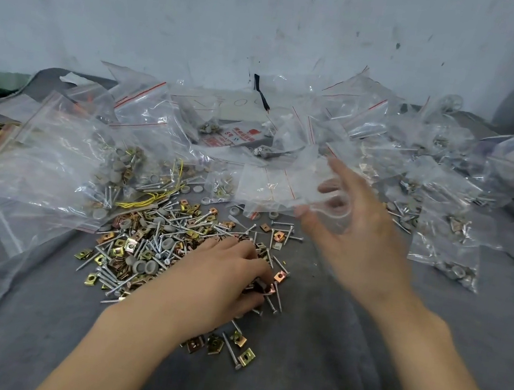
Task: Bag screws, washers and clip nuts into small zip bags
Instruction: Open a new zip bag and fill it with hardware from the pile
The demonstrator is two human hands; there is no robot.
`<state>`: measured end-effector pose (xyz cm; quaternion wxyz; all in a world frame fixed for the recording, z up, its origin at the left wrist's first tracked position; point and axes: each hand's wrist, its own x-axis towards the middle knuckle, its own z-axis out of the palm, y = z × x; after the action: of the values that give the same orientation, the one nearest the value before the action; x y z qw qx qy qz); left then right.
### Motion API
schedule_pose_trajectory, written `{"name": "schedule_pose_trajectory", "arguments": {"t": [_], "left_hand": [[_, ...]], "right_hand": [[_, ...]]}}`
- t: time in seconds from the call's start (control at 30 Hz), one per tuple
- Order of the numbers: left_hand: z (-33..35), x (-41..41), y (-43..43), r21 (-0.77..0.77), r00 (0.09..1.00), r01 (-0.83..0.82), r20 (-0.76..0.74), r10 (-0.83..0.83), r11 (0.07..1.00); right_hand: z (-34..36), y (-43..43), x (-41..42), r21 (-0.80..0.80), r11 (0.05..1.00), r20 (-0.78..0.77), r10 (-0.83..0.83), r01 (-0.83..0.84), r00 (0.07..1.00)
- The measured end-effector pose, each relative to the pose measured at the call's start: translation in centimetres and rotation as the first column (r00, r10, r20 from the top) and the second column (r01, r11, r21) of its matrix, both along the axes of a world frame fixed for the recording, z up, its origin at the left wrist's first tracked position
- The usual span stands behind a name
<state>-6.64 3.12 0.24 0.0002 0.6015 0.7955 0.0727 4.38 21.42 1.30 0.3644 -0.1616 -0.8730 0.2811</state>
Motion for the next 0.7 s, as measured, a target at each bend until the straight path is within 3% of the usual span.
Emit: {"name": "schedule_pose_trajectory", "arguments": {"t": [0.27, 0.37, 0.5, 0.6, 0.7], "left_hand": [[0.0, -0.2, 0.4, 0.111, 0.999, 0.010, 0.030, -0.013, 0.994], [0.6, -0.7, 0.1, 0.210, 0.983, -0.071, 0.178, 0.034, 0.975], [1.9, -2.4, -0.9, 0.335, 0.895, -0.337, 0.403, 0.189, 0.880], [2.9, -2.4, -0.9, 0.464, 0.844, -0.400, 0.523, 0.120, 0.790], [3.6, -1.4, -0.1, 0.522, 0.824, -0.383, 0.566, 0.027, 0.762]], "right_hand": [[-1.0, -2.6, -1.8, 0.162, 0.981, 0.197, 0.072, -0.105, 0.978], [-1.1, -2.3, -1.7, 0.144, 0.983, 0.194, 0.082, -0.111, 0.978], [-1.4, -2.1, -1.6, 0.139, 0.983, 0.198, 0.088, -0.117, 0.976], [-1.4, -2.3, -1.7, 0.144, 0.984, 0.180, 0.077, -0.104, 0.981], [-1.3, -2.4, -1.7, 0.152, 0.983, 0.168, 0.074, -0.100, 0.983]]}}
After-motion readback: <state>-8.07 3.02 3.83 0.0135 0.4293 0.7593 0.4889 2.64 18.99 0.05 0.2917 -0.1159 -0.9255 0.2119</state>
